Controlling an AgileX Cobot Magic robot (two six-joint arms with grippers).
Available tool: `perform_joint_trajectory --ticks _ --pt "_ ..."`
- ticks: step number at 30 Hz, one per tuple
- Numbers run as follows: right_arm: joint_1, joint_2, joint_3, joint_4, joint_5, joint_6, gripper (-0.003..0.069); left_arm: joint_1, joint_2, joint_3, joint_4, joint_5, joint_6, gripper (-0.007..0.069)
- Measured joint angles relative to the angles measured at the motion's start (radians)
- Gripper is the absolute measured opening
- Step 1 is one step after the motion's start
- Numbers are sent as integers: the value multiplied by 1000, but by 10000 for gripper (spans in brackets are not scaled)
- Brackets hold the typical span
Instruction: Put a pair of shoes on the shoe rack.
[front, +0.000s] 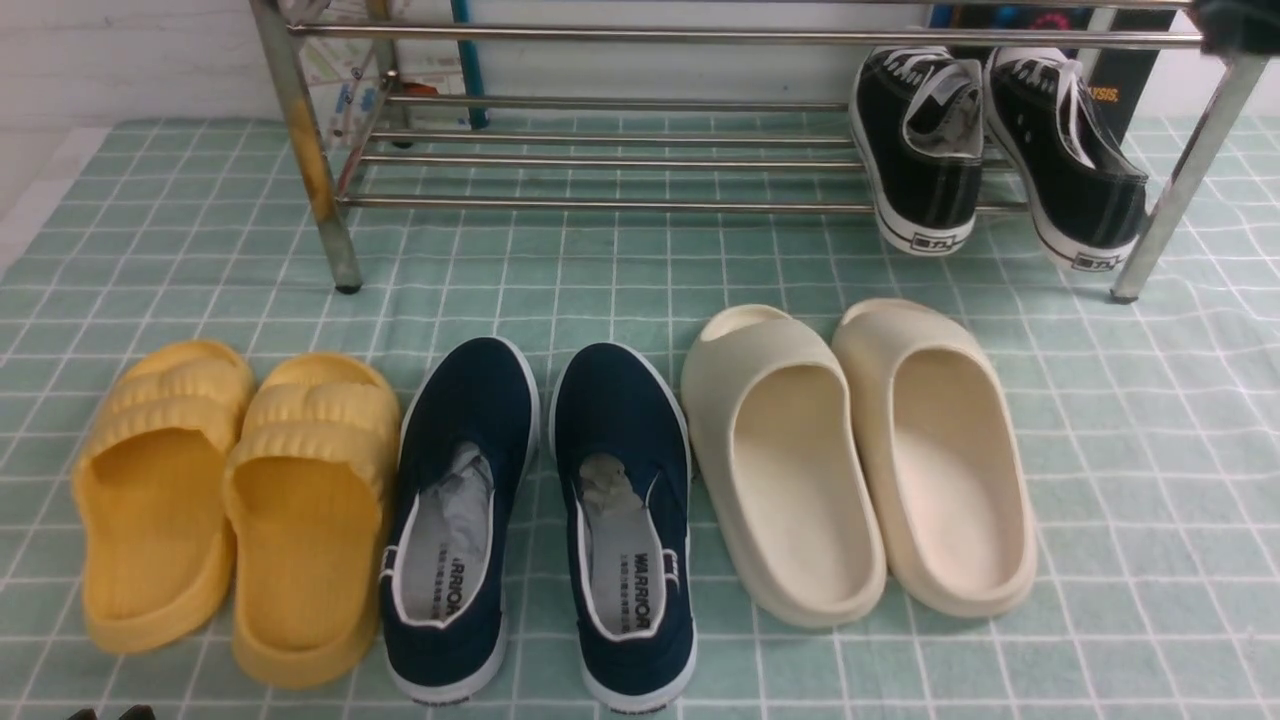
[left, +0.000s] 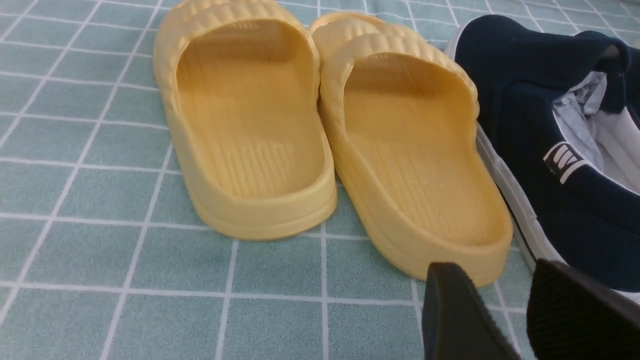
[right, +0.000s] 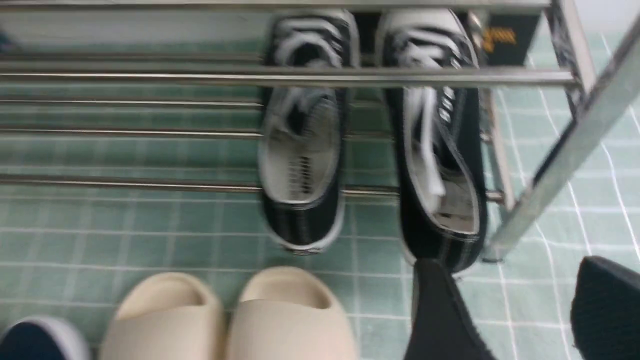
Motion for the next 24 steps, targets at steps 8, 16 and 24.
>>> perform_joint_trajectory --ticks 8,16,24 --pt "173 -482 409 25 -127 -138 36 0 0 0 0 0 0 238" --pt "178 -999 1081 66 -571 -138 -3 0 0 0 0 0 0 238" --pt "178 -1268 1396 151 -871 -58 3 0 0 0 0 0 0 238"
